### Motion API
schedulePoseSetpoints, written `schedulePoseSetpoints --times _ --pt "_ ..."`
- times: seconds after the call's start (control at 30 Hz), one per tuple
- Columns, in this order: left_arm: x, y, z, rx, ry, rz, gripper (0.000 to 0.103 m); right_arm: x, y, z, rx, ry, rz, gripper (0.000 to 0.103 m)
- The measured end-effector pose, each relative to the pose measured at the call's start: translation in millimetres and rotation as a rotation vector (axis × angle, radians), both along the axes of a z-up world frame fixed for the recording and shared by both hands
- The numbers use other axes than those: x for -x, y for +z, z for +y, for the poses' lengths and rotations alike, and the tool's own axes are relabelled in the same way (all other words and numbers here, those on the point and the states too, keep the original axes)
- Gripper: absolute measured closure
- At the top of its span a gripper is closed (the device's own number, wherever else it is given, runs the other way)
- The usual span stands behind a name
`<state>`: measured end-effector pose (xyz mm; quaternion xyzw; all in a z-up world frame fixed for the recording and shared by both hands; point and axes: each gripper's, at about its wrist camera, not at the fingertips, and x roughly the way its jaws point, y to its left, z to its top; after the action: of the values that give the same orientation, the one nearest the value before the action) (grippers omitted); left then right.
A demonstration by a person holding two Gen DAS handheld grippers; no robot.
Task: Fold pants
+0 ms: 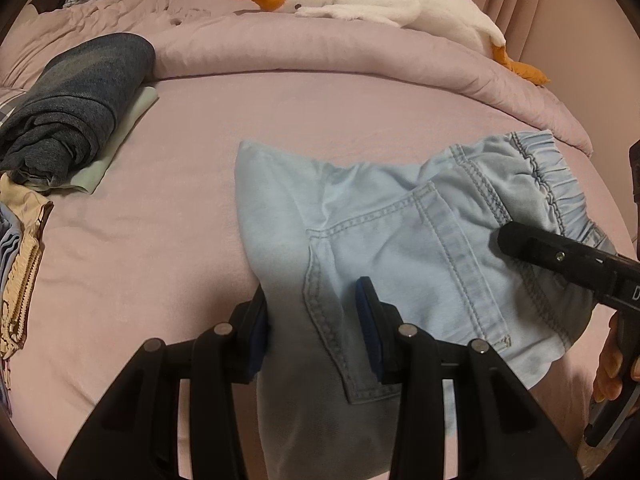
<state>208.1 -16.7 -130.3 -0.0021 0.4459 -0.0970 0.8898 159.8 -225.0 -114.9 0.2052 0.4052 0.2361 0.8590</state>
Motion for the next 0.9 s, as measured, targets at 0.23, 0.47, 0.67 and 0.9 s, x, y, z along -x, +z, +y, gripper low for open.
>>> schedulePoseSetpoints --times 0.23,0.47,0.67,0.9 --pt "-1.7 -2.0 1.2 -0.001 0.005 0.011 0.064 -5.5 -6.2 -5.6 -0.027 -0.008 0.037 0.063" --pt "-3.6 -3.5 2.8 -0.002 0.006 0.017 0.064 -8.7 -12.1 -10.9 -0.053 -0.018 0.067 0.063" --pt "-4.9 -4.7 2.5 -0.005 0.005 0.02 0.064 -8.7 -13.1 -11.1 -0.053 -0.018 0.07 0.063" --pt "-6.2 -4.4 2.9 -0.005 0.004 0.022 0.064 -9.9 -14.5 -11.9 -0.058 -0.02 0.074 0.063"
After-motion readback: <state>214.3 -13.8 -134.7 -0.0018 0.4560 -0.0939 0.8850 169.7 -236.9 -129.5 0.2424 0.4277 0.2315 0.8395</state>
